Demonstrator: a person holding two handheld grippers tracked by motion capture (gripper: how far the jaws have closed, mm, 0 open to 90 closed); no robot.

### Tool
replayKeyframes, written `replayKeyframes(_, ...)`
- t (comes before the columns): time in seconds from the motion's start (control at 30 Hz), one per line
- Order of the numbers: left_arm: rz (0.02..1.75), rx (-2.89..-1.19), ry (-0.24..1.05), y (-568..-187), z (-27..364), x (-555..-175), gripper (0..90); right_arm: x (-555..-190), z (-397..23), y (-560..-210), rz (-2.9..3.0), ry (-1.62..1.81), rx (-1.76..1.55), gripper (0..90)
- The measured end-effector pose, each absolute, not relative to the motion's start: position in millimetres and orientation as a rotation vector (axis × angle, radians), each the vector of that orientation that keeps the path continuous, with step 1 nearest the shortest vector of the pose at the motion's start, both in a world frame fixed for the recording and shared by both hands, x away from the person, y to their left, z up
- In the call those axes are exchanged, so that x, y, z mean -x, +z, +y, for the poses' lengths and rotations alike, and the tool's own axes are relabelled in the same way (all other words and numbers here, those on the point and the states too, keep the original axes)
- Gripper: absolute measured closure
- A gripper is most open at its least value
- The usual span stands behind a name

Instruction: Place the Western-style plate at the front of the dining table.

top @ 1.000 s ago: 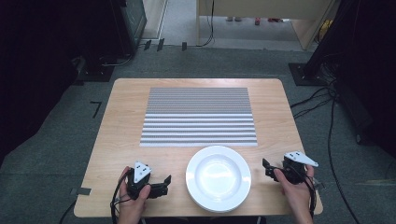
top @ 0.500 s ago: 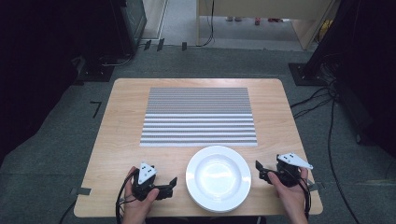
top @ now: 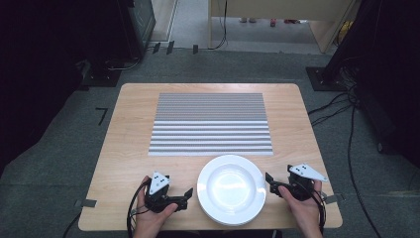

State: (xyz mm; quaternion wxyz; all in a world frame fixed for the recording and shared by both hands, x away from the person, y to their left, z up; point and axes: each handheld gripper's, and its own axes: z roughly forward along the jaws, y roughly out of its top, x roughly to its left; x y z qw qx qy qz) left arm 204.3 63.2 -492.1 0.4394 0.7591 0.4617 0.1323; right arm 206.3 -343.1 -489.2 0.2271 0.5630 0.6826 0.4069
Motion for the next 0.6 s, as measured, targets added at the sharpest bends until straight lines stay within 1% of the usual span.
replayKeyframes(0.07,1.135,-1.889,0.323,-491.3,59.7,-204.3,2.8,-205.8,-342.0,-488.8,1.880,1.132,-1.555,9.8)
replayKeyframes(0.13,1.123,-1.892,0.318,-491.3,56.7,-204.7,2.8,-204.9,-341.0,-488.0,1.867,1.138,-1.558,15.0)
replayKeyframes(0.23,1.120,-1.889,0.287,-490.5,52.5,-207.8,2.8,-204.3,-339.3,-487.0,1.865,1.150,-1.554,14.8)
replayKeyframes(0.43,1.087,-1.884,0.274,-483.1,41.3,-212.1,2.8,-201.8,-334.5,-484.3,1.871,1.165,-1.541,15.1)
replayKeyframes(0.6,1.077,-1.890,0.270,-480.0,33.4,-215.8,2.8,-201.3,-332.1,-484.6,1.875,1.166,-1.553,18.5)
